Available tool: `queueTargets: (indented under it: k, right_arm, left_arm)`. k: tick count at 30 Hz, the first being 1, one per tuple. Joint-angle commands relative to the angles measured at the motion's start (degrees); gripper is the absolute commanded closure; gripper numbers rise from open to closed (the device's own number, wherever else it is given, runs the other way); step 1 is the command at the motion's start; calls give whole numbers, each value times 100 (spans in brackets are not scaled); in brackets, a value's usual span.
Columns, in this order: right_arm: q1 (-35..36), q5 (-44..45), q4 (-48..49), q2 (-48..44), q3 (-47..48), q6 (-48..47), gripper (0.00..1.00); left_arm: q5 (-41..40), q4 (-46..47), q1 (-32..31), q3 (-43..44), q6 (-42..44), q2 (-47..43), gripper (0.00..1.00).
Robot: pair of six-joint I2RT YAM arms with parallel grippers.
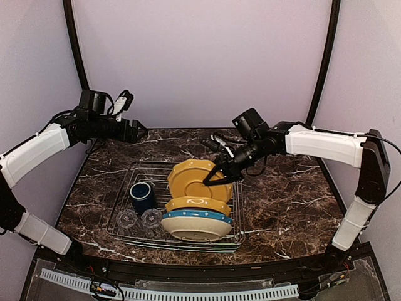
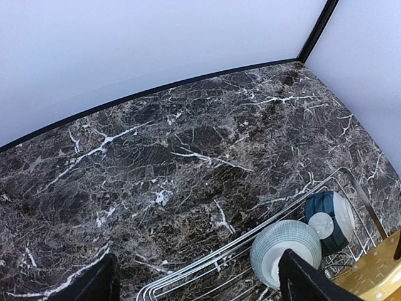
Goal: Unload the mixed dishes from the dish rack
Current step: Place the plate in the corner of the board.
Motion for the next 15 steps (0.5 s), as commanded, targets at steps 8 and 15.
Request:
queueTargets:
  k: [8,15]
  right_arm:
    - [-185,-101,1000,-613,457,960,100]
    - [-281,581,1354,-818,619,1883,100]
  left_arm:
    - [-290,215,48,-295,50,-371,14]
    - [-452,216,48,-342,70,-472,14]
